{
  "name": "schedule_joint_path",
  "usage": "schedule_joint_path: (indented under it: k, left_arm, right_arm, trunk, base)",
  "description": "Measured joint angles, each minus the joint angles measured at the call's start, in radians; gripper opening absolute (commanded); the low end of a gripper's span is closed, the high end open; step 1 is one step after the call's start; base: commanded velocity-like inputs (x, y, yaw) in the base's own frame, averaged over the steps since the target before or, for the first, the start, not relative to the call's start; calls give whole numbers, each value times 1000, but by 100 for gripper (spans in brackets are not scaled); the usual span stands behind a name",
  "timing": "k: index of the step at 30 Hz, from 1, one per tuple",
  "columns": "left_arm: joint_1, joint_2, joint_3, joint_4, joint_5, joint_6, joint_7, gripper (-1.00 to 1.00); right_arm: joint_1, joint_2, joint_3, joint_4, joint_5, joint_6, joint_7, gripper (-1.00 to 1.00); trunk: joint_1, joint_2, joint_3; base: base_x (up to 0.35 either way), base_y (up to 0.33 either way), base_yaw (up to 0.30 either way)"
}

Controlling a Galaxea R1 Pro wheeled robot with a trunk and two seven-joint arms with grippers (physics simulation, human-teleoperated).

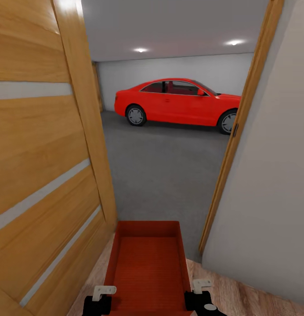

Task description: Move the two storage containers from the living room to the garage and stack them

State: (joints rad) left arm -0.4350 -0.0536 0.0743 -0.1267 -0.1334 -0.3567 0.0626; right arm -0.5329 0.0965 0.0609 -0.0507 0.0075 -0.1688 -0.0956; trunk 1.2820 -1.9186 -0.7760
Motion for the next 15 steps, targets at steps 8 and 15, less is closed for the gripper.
schedule_joint_path:
  k: [8, 15]
  left_arm:
    - [0, 0, 0, 0, 0, 0, 0, -100]
    - [0, 0, 0, 0, -1, 0, 0, -100]
  right_arm:
    - [0, 0, 0, 0, 0, 0, 0, -100]
    - [0, 0, 0, 0, 0, 0, 0, -100]
  trunk:
    - [0, 0, 0]
    - [0, 0, 0]
  base:
    - [0, 0, -64]
    - [0, 3, -1]
